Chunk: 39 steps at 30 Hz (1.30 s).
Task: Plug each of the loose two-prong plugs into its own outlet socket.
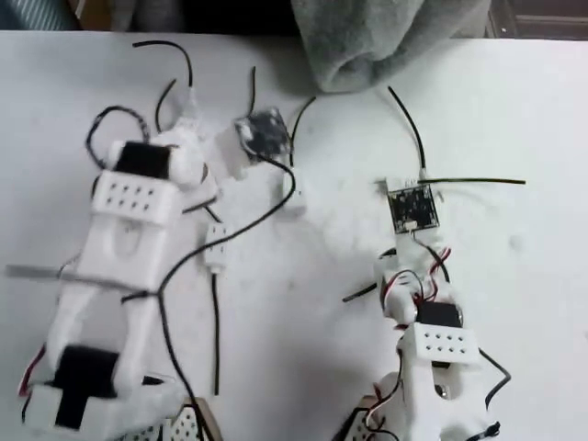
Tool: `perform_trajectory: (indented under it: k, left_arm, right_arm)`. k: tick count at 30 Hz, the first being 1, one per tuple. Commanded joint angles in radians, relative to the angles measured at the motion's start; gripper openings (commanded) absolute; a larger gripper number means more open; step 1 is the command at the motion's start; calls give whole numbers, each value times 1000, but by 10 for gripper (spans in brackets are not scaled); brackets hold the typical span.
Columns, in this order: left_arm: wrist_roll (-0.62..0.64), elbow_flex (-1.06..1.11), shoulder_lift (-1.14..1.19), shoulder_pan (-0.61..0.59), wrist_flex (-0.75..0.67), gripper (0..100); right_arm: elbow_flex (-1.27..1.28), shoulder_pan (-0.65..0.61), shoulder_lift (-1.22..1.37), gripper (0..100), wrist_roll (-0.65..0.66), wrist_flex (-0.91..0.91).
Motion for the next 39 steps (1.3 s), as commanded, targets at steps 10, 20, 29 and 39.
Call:
perform_trajectory:
  k: [10, 20, 29, 39]
  left_arm:
    - [-534, -57, 125, 24, 241, 24]
    - [-534, 32, 127, 76, 120, 24]
    - [-560, 137, 127, 93, -51, 24]
    - [-640, 166, 127, 31, -48, 24]
  right_arm:
    - [-3, 2, -24, 21, 11, -47]
    - [-3, 2, -24, 21, 11, -48]
    - [-3, 2, -24, 21, 12, -48]
    - [-3, 2, -24, 21, 11, -50]
